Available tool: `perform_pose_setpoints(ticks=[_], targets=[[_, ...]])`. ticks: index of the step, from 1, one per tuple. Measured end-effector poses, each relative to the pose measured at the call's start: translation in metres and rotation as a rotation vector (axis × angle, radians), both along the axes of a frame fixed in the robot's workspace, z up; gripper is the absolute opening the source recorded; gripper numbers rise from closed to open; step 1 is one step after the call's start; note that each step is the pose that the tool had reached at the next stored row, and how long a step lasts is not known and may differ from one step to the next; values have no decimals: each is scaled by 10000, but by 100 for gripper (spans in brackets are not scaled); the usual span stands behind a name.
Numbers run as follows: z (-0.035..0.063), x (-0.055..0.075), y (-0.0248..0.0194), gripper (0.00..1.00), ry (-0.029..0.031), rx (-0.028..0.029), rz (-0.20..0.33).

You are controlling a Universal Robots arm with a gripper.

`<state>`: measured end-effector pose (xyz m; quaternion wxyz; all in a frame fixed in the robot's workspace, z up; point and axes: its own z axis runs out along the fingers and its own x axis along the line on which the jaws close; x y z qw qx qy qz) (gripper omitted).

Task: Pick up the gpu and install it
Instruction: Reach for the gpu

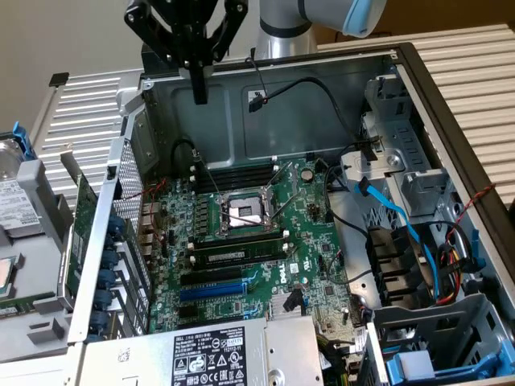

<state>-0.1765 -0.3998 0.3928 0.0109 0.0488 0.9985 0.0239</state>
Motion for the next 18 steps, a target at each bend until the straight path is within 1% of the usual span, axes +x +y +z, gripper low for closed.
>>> perform_pose_setpoints(ticks=[2,5,12,16,18], targets=[[15,-92,-1,11,-7,0,-1],[66,-180,-3,11,-37,-14,32],[214,-322,-6,11,-192,-118,206],[292,-467,-7,11,-268,-221,264],[304,-538,-16,11,-289,-234,282]])
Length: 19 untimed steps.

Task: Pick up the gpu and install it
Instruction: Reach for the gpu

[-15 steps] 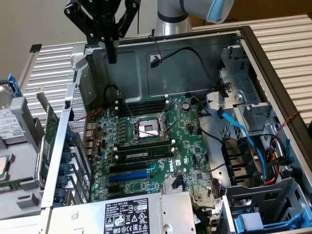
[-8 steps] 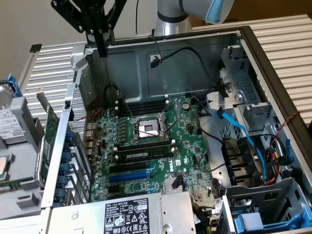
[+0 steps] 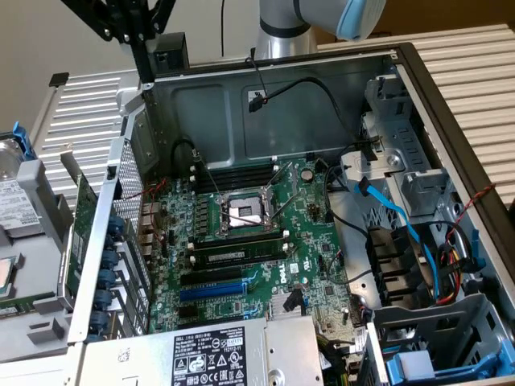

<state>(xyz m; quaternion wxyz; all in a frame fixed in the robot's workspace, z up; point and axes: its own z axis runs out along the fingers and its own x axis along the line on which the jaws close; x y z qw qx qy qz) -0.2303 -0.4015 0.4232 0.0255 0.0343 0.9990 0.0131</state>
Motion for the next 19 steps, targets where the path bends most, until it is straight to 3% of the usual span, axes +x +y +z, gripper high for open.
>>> perform_pose_setpoints(ticks=[4,13,19], targets=[[4,-139,-56,11,-16,1,1],[4,-375,-261,11,-35,1,1],[3,-539,-306,11,-143,1,9]])
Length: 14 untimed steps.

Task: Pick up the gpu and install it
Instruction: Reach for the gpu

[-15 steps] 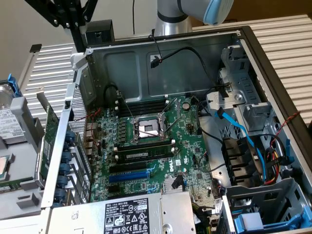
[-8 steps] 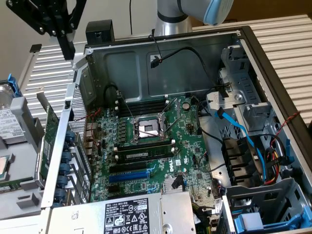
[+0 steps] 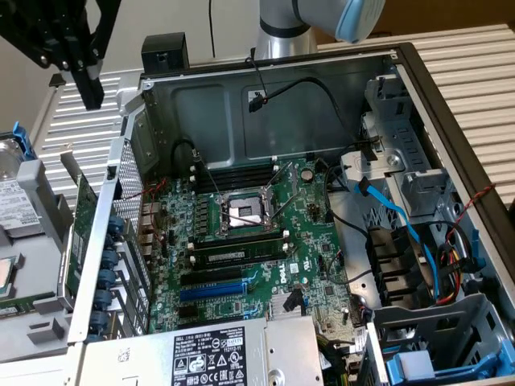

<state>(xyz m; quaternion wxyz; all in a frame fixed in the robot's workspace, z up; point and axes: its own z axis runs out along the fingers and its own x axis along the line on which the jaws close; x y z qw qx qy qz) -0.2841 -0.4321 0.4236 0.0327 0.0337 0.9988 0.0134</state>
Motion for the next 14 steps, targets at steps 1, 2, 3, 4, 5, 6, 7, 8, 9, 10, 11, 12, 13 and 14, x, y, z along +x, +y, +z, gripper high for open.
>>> perform_pose_setpoints(ticks=[1,2,3,4,5,6,7,8,9,10,11,12,13,14], targets=[[0,-28,-4,11,-20,1,1],[0,-58,-7,11,-35,0,3],[1,-90,-10,11,-47,-1,4],[0,-124,-12,11,-58,0,5],[0,-157,-15,11,-67,1,6],[0,-196,-17,11,-74,0,7],[0,-239,-18,11,-80,0,7],[0,-281,-19,11,-84,0,7],[0,-324,-20,11,-86,0,7],[0,-367,-21,11,-89,0,7],[0,-411,-22,11,-92,0,7],[0,-457,-22,11,-95,0,7],[0,-494,-23,11,-98,0,7],[0,-533,-23,11,-100,0,8]])
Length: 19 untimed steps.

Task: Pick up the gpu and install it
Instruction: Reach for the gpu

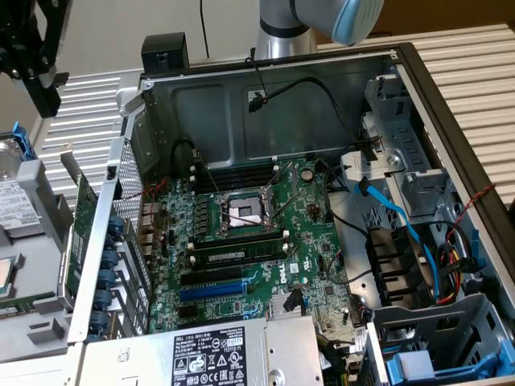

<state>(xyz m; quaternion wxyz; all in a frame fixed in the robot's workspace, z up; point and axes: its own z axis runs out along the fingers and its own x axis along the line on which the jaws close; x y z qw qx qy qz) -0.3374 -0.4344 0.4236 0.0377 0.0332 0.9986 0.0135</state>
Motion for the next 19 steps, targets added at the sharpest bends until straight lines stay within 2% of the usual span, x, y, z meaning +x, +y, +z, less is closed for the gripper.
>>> perform_pose_setpoints(ticks=[4,19], targets=[[-1,-126,0,11,-5,0,18],[0,-167,0,11,-4,0,21]])
